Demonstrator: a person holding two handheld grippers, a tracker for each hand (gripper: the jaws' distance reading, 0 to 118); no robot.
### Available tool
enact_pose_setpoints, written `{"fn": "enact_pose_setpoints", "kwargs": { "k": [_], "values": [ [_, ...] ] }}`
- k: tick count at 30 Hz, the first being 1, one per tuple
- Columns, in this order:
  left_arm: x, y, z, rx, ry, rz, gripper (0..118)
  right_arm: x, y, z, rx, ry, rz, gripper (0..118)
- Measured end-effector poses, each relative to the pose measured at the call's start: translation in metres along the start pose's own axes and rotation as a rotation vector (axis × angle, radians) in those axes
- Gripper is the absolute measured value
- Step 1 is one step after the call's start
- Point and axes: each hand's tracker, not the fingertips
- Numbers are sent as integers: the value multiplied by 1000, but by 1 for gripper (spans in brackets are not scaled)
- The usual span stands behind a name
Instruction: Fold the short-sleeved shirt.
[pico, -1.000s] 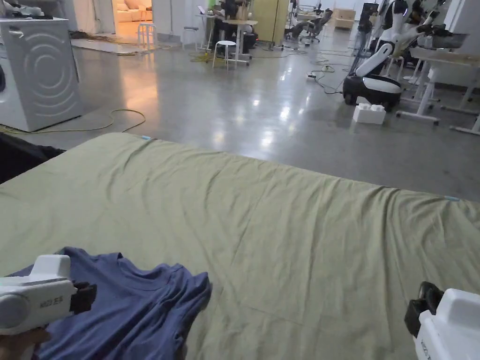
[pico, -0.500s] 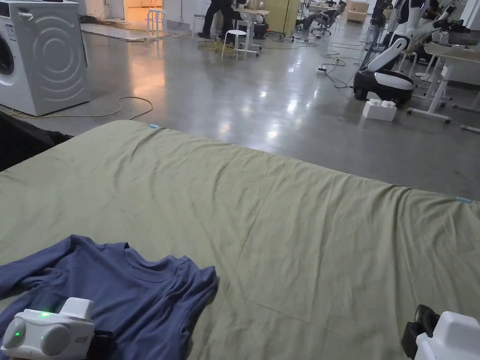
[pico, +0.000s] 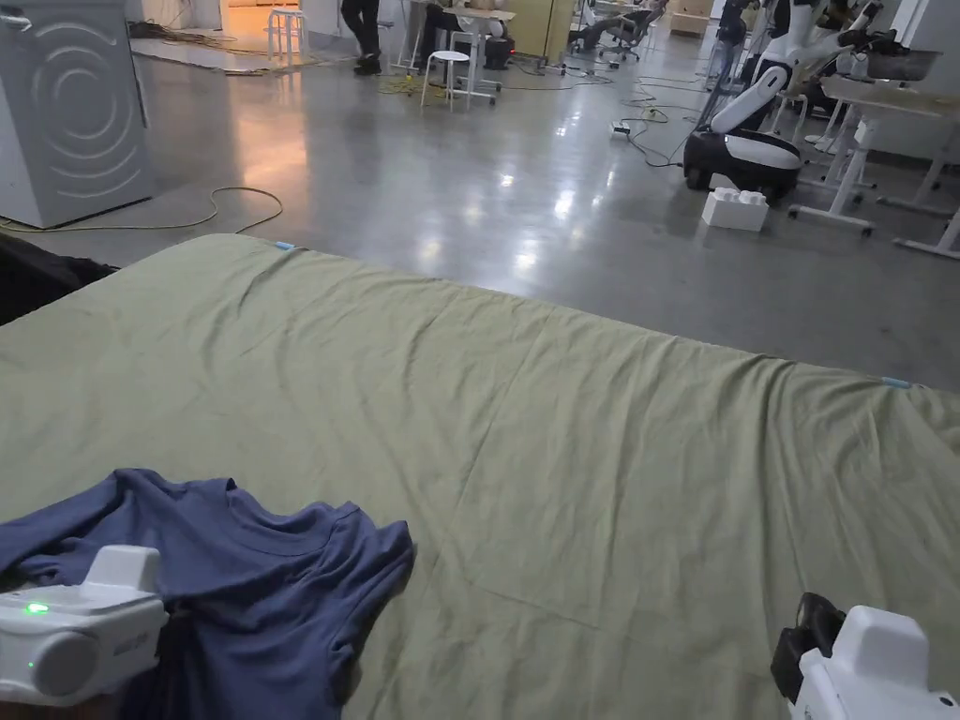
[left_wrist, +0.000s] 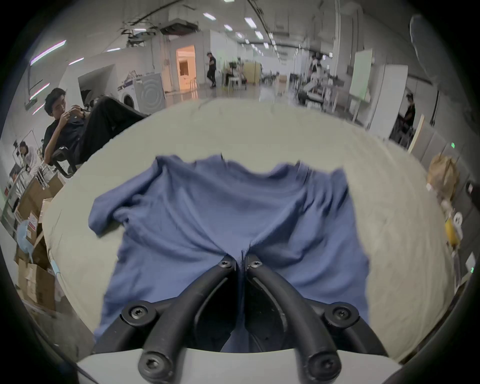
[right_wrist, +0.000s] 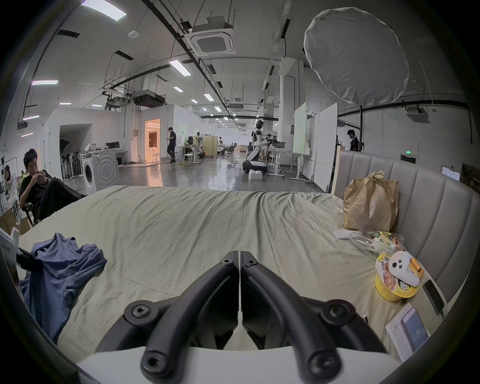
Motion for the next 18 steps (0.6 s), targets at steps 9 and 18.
{"fn": "enact_pose_setpoints", "kwargs": {
  "k": [9, 18],
  "values": [
    [43, 91, 78, 299, -76, 0, 5, 21, 11, 16, 49, -10, -21, 2],
    [111, 156, 119, 497, -280, -116, 5, 57, 21, 37, 98, -62, -57, 2]
  ]
}}
